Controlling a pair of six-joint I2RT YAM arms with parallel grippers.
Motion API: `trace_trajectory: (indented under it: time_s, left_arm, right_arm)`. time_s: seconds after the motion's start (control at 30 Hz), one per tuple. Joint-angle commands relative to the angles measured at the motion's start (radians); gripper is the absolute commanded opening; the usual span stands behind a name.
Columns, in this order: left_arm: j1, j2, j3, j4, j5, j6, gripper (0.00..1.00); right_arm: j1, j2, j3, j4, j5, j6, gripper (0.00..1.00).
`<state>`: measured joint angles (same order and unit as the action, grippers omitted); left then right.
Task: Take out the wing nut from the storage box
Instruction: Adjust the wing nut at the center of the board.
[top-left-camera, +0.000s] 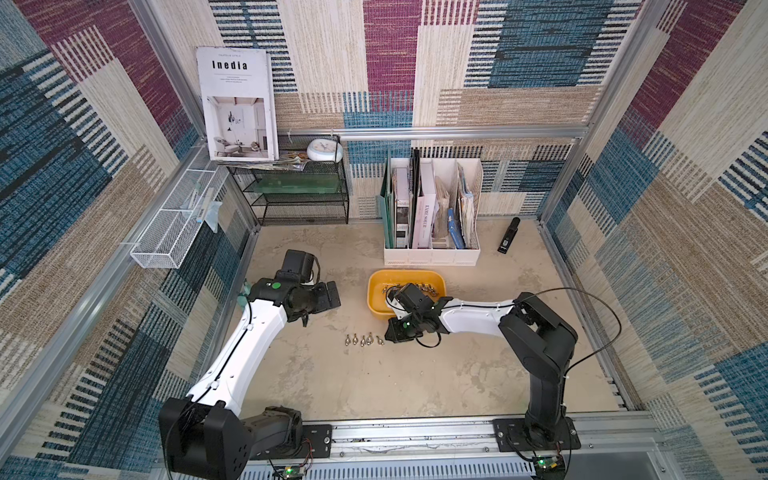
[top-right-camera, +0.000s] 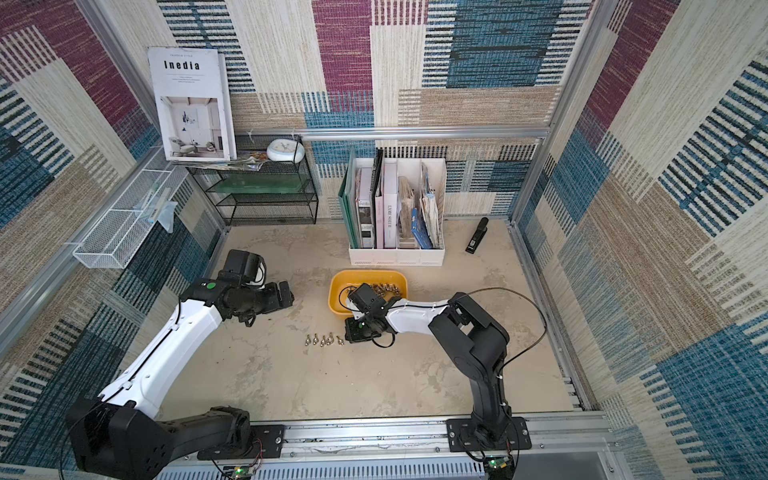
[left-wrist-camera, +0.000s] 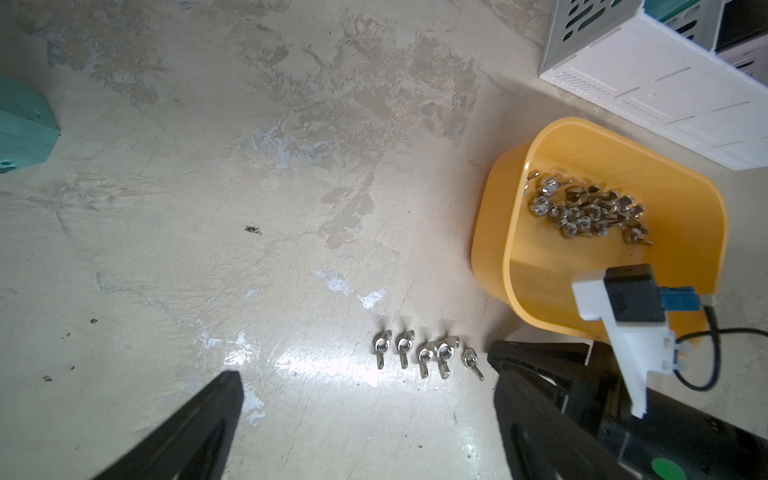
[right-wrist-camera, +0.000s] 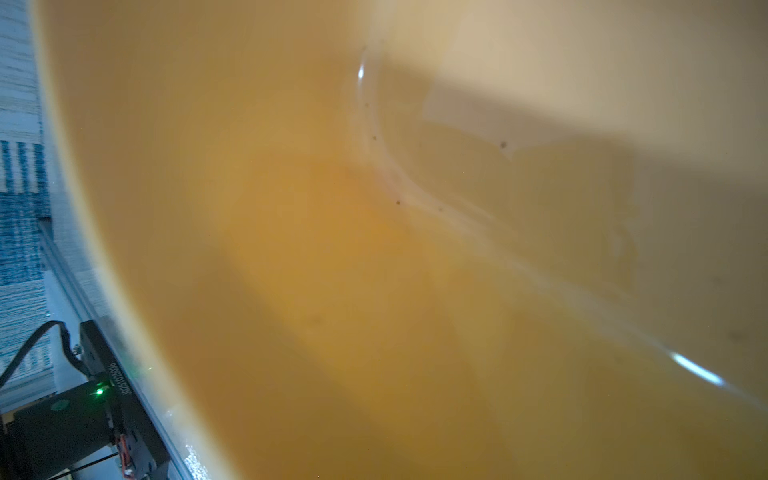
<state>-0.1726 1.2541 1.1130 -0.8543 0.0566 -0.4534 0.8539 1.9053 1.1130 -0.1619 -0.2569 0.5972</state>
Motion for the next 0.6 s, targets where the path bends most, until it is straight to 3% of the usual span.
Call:
trace_trajectory:
  time_s: [0.0, 0.27, 0.43, 0.57]
  left_arm:
    - [0.001, 0.006, 0.006, 0.007, 0.018, 0.006, 0.99]
    - [0.001, 0.018, 0.031, 0.014, 0.016, -0.024, 0.99]
    - [0.001, 0.023, 0.039, 0.055, 0.049, -0.059, 0.99]
    - [-0.004, 0.043, 0.041, 0.104, 0.105, -0.082, 0.99]
  right_arm:
    - [0.002, -0.053, 0.015, -0.083, 0.082, -0.032, 0.22]
    - [0.002, -0.199, 0.038, -0.135, 0.087, -0.092, 0.34]
    - [-0.009, -0.329, 0.019, -0.146, 0.187, -0.130, 0.70]
    - [-0.039, -0.421, -0.030, -0.120, 0.236, -0.136, 0.88]
